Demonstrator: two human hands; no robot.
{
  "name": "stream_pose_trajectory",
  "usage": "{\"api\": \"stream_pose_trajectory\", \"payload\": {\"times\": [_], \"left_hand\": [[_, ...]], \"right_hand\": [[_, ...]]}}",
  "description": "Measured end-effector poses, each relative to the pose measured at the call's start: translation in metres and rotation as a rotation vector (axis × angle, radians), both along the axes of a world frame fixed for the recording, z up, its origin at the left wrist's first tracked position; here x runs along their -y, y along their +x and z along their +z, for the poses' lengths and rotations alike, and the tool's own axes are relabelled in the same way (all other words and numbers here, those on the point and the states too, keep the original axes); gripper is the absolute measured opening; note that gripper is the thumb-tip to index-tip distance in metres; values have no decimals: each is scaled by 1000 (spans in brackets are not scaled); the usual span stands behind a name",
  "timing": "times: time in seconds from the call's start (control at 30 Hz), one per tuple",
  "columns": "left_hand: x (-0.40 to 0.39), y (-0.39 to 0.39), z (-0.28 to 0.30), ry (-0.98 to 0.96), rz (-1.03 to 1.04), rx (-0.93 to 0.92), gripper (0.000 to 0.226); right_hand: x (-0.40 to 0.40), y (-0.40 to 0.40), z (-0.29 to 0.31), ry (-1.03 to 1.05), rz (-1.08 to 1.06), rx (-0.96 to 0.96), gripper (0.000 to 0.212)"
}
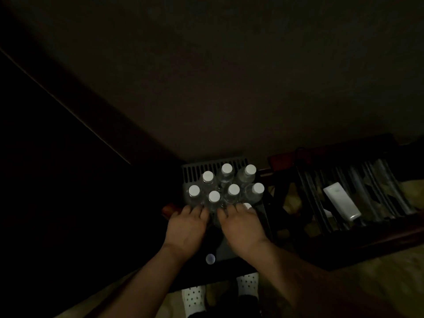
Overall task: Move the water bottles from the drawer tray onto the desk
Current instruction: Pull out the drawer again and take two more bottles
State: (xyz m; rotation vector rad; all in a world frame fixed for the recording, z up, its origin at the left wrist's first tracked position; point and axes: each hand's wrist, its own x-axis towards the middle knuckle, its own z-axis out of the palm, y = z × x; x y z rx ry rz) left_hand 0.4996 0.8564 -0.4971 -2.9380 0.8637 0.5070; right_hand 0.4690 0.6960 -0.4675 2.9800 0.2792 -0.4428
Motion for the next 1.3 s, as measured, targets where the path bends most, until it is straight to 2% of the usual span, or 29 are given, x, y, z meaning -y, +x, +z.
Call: {"api": "stream_pose_trajectory", "payload": {"times": [0.2,0.43,0.7,0.83,1.07,1.13,1.3], "left_hand": [[6,0,-15,-72,28,-26,47],[4,-4,-36,-175,131,-146,47],[7,-8,-46,-382,206,-151,44],[6,-11,-48,-438,228,-119,45],[4,-12,-43,-383,235,-107,32],[2,-15,-33,-375,235,-119,30],[-1,-20,17,-420,231,-135,44]], "right_hand": [[-7,-2,-26,107,-66,-1,39],[-11,-10,-42,211,-174,42,46],[-3,-14,-71,421,-337,-3,77],[-6,-18,-77,528,-397,-12,68],[-12,-17,-72,509,-396,-5,50],[-13,-20,-66,518,-389,-13,50],[-13,-33,-33,608,-456,16,51]]}}
